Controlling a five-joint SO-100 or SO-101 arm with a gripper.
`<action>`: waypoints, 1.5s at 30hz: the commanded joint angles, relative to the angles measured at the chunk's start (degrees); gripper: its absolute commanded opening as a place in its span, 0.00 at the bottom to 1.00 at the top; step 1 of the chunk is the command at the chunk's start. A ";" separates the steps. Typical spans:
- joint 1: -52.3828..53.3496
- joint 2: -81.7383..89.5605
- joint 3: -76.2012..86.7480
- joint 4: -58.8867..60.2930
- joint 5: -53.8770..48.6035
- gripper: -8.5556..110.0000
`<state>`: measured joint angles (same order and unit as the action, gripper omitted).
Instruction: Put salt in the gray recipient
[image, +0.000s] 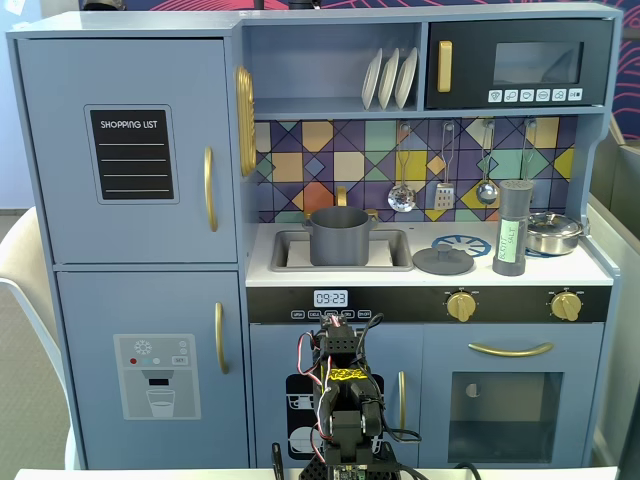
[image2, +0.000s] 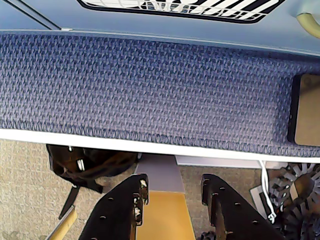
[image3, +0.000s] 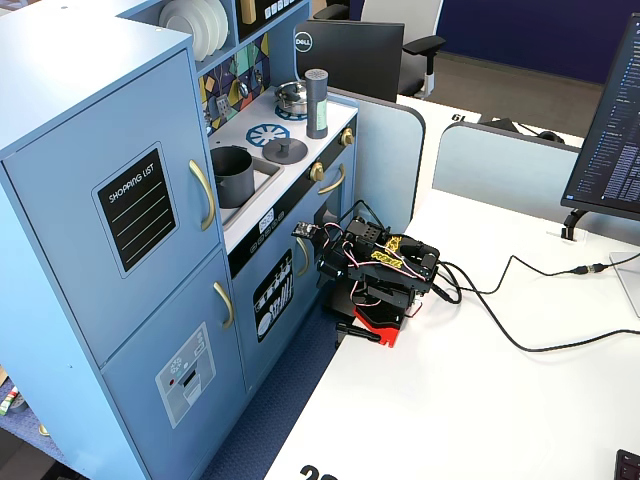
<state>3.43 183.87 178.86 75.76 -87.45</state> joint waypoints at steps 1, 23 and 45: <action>-0.62 0.70 -0.26 0.35 -2.20 0.07; 20.39 -12.39 -30.50 -1.32 -3.52 0.07; 52.47 -39.46 -61.00 -46.14 5.89 0.45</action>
<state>53.17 149.06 123.22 36.74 -84.20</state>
